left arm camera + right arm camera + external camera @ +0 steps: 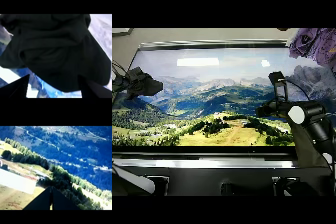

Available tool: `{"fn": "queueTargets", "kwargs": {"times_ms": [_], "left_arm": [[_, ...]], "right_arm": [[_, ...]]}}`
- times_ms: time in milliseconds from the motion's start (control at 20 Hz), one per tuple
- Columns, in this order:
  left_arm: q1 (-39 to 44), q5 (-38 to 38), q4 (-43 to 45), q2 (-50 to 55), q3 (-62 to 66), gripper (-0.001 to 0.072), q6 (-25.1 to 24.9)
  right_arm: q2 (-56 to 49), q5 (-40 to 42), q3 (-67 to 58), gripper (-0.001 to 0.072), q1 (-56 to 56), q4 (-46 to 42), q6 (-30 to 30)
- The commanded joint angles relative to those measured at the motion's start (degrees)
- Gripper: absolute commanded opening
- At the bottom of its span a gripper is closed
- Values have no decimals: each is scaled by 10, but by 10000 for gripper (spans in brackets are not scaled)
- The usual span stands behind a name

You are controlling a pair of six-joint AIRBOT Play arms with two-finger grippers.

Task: Fold the clothes and pants, and hang the long-sleeved shirts on hangers.

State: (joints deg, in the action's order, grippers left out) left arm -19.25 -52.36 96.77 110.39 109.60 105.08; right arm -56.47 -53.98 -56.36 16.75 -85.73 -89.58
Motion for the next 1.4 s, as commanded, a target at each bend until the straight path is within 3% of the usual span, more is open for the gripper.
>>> {"fn": "queueTargets", "kwargs": {"times_ms": [0,200,250,300,550,650,1000,1150,1350], "left_arm": [[-17,29,3,118,101,720,0],[-21,71,3,155,95,720,0],[-21,73,3,158,95,555,-1],[-20,66,-5,156,95,30,-1],[2,-28,-56,90,95,10,-3],[24,-67,-107,40,70,10,-33],[197,-102,-257,-253,-217,10,-43],[313,-70,-315,-367,-359,10,0],[490,28,-321,-421,-497,11,112]], "right_arm": [[0,-1,0,33,0,0,0],[0,-1,0,33,0,0,0],[0,-1,0,33,0,0,0],[0,-1,0,33,0,0,0],[0,-1,0,33,0,0,0],[0,-1,0,33,0,0,0],[0,-1,0,33,0,0,0],[0,-1,0,33,0,0,0],[0,-1,0,33,0,0,0]]}}
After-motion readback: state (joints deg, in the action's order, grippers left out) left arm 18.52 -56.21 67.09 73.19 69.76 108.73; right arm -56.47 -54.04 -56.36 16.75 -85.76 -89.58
